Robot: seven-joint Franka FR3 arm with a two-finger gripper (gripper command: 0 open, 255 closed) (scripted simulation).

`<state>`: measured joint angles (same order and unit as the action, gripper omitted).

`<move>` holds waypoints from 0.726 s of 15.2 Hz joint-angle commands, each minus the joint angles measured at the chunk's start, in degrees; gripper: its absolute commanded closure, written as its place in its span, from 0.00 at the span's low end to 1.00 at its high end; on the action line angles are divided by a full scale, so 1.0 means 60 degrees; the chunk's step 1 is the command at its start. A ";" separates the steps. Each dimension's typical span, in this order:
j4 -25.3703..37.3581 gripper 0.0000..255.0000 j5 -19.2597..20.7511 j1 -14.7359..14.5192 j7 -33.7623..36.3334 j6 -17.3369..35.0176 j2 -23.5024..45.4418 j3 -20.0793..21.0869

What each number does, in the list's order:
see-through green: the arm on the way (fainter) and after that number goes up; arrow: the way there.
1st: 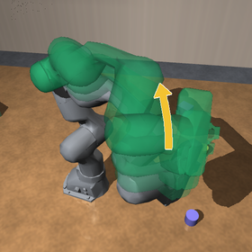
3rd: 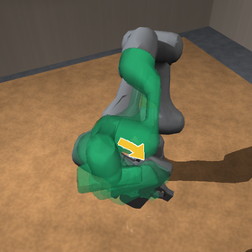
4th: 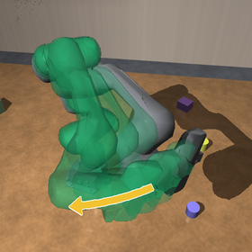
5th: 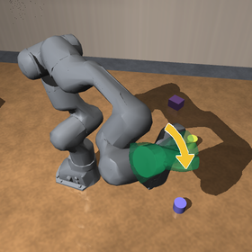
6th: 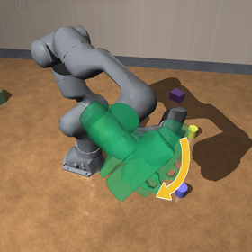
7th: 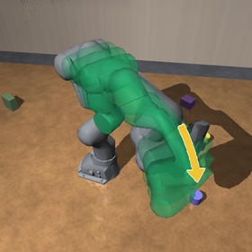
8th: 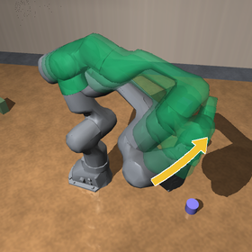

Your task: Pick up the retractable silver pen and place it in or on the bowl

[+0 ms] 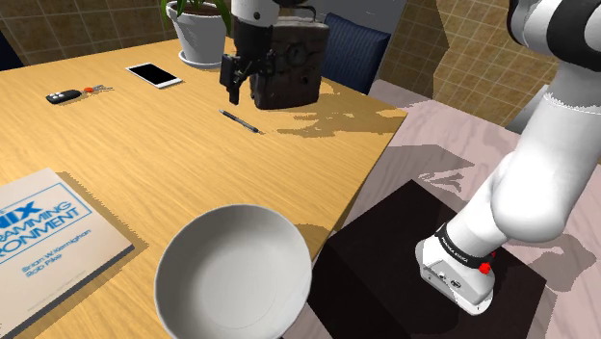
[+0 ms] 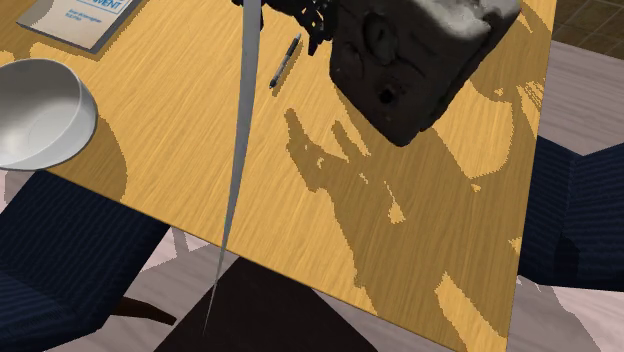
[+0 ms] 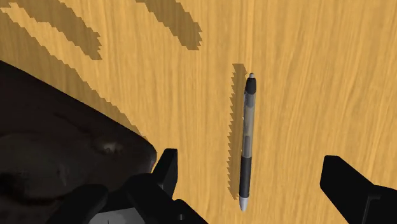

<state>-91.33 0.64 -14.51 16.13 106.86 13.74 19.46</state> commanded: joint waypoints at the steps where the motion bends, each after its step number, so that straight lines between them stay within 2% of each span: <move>1: 0.0699 0.00 0.0219 -0.0174 0.0092 -0.0108 0.0840 0.0017; 9: 0.0023 0.00 0.0305 -0.0202 0.0145 0.0784 0.1069 0.0027; 11: 0.0023 0.00 0.0307 -0.0198 0.0147 0.0784 0.1070 0.0032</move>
<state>-89.53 2.56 -15.95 16.64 117.53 19.15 20.09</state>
